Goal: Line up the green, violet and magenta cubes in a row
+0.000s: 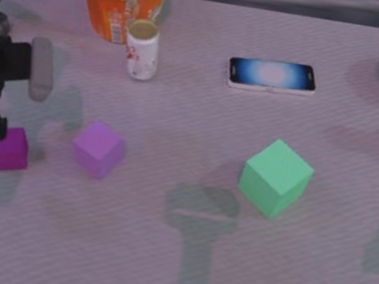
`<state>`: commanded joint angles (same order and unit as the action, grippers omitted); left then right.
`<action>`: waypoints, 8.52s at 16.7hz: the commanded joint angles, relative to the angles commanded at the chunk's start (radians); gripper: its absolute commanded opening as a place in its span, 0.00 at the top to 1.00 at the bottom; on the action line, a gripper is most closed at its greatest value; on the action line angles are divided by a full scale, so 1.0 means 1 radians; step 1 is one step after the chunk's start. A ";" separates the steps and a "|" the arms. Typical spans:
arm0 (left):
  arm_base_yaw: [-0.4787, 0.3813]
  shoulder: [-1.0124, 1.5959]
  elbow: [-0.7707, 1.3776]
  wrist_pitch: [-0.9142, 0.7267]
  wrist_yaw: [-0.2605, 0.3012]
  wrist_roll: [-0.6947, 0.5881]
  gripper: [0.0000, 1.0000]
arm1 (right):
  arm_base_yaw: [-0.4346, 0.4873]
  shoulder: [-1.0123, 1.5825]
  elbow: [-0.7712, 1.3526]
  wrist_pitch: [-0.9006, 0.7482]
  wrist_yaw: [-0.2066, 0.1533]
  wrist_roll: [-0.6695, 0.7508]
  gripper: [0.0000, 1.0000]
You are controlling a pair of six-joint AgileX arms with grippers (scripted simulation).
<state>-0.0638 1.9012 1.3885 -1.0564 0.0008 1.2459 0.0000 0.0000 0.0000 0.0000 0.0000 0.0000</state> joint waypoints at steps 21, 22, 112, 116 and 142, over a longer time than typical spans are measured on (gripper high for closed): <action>-0.003 0.145 -0.180 0.323 0.001 0.005 0.53 | 0.000 0.000 0.000 0.000 0.000 0.000 0.00; -0.003 0.145 -0.180 0.323 0.001 0.005 0.60 | 0.000 0.000 0.000 0.000 0.000 0.000 0.00; -0.892 0.464 0.553 -0.078 0.006 -0.621 0.00 | 0.000 0.000 0.000 0.000 0.000 0.000 0.00; -0.879 0.442 0.677 -0.236 0.006 -0.625 0.00 | 0.000 0.000 0.000 0.000 0.000 0.000 0.00; -0.312 0.171 0.257 -0.091 0.001 -1.083 0.00 | 0.000 0.000 0.000 0.000 0.000 0.000 0.00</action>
<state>-0.3753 2.0725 1.6452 -1.1478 0.0016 0.1631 0.0000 0.0000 0.0000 0.0000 0.0000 0.0000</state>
